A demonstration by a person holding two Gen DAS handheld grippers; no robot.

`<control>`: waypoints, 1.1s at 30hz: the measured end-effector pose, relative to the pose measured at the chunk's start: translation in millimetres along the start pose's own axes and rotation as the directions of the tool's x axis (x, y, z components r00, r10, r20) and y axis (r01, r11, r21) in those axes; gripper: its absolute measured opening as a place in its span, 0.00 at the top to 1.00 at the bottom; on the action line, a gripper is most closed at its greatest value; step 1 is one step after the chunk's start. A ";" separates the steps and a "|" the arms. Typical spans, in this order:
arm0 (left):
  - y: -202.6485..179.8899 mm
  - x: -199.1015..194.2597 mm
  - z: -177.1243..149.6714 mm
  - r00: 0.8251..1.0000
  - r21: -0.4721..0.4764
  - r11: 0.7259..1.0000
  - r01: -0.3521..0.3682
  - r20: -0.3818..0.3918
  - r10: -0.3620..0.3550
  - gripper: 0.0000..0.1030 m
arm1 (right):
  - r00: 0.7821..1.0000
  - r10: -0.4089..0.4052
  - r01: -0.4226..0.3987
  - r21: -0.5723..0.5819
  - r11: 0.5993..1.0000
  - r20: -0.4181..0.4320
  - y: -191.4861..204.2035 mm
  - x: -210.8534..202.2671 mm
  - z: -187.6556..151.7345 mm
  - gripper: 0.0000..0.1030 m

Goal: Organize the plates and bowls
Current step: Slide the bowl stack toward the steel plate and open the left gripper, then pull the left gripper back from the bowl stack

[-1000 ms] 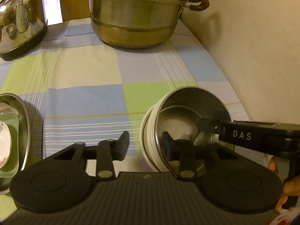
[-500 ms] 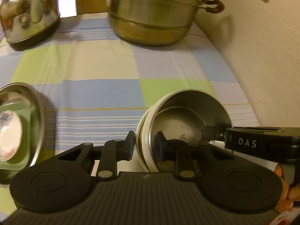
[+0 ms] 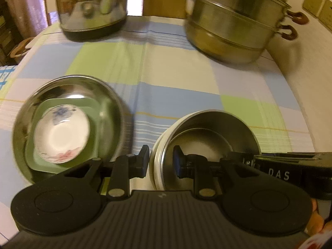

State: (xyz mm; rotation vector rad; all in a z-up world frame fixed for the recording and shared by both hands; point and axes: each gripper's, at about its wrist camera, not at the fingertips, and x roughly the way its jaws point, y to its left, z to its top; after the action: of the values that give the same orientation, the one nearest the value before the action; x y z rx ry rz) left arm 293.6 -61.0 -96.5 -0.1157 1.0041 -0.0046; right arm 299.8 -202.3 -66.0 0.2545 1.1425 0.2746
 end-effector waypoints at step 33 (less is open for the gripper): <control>81.9 -104.9 -57.7 0.999 0.058 0.998 -0.007 0.033 0.005 0.48 | 0.993 -0.027 0.029 -0.015 0.999 0.111 58.9 -65.1 -69.8 0.33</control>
State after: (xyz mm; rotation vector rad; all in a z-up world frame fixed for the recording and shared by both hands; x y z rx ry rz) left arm 184.6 20.8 -47.0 -0.0595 0.9702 -0.0267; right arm 205.5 -165.2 -18.0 0.2355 1.0334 0.2420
